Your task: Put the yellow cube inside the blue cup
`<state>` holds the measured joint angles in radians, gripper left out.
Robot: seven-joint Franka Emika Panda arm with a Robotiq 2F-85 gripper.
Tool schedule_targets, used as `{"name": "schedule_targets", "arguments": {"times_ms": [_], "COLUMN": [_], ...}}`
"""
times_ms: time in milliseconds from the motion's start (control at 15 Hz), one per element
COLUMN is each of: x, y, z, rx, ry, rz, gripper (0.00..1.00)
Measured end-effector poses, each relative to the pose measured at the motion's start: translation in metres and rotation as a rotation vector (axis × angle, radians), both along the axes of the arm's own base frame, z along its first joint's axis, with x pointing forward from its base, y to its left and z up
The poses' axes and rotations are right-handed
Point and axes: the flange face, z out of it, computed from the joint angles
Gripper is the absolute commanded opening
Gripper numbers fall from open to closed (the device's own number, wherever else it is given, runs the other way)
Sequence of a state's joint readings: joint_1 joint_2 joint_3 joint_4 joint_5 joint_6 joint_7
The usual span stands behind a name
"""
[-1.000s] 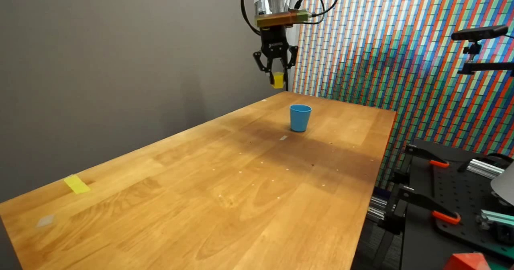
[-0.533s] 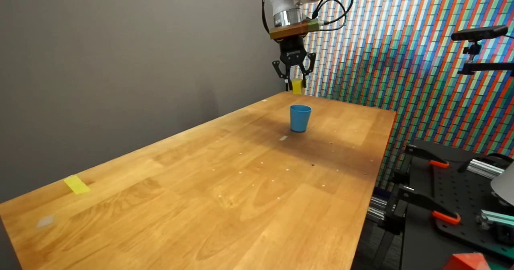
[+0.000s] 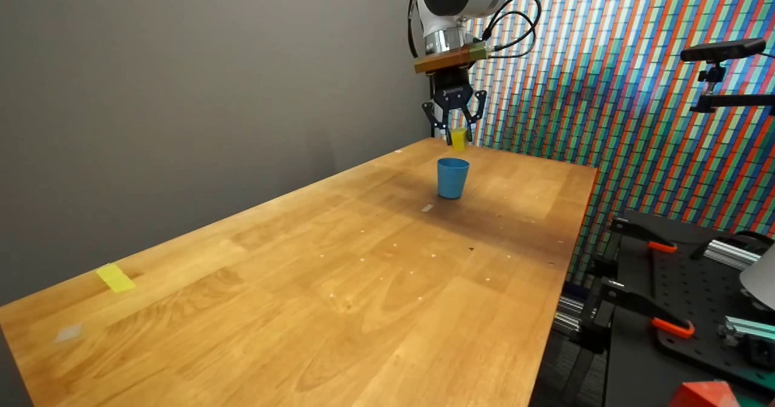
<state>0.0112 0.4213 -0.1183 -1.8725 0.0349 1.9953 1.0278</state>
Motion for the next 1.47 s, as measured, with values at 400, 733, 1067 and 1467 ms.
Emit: {"name": "schedule_targets", "arguments": {"times_ms": [400,733,1067,1467], "x": [0.000,0.010,0.011,-0.024], "y": [-0.002,0.003,0.039,0.095], "z": [-0.002,0.013,0.078,0.183], "rx": [-0.012,-0.013,-0.006,0.005], "ry": [-0.015,-0.103,-0.208,-0.225], "rz": [-0.035,-0.011,0.211,0.531], "gripper": [1.00,1.00,1.00,1.00]}}
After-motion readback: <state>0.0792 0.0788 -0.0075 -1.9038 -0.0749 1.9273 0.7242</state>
